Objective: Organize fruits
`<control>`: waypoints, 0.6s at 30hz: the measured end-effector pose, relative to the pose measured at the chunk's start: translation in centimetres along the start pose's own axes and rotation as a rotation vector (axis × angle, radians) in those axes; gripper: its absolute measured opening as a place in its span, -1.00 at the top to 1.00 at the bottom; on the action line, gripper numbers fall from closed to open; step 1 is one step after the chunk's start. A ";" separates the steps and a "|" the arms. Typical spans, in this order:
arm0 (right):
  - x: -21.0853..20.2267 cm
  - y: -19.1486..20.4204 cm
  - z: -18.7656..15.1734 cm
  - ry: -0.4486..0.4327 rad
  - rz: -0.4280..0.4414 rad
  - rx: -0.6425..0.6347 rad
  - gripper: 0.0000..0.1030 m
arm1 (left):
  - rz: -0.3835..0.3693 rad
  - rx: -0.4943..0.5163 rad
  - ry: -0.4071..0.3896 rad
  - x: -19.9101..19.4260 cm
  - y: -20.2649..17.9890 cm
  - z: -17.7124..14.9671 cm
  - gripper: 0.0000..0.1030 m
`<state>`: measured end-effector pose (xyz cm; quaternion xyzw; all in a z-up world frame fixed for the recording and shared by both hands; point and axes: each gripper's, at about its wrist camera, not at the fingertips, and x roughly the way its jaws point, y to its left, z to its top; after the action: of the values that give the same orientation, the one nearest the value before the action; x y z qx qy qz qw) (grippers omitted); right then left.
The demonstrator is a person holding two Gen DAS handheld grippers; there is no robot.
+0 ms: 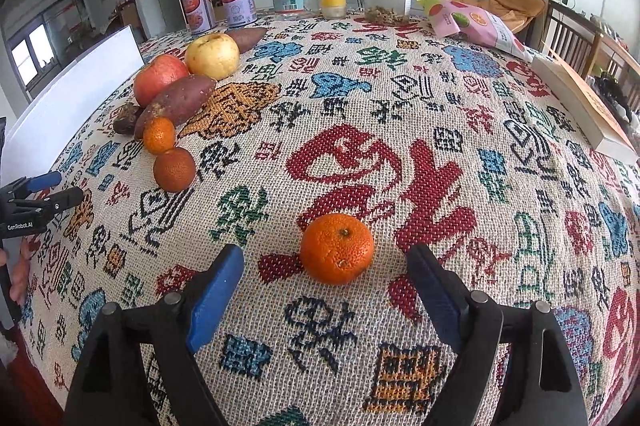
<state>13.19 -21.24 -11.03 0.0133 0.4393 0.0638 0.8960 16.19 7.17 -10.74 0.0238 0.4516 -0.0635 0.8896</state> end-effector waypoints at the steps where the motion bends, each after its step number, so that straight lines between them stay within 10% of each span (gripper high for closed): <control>1: 0.0 0.1 0.0 0.003 -0.005 -0.006 -0.69 | 0.000 0.000 0.000 0.0 0.0 0.0 -0.99; 18: 0.7 0.8 0.1 0.031 -0.033 -0.042 -0.95 | 0.004 -0.003 -0.001 0.0 -0.1 0.0 -0.99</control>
<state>13.55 -20.36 -11.44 -0.0137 0.4521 0.0582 0.8900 16.16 7.09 -10.74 0.0232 0.4514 -0.0611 0.8899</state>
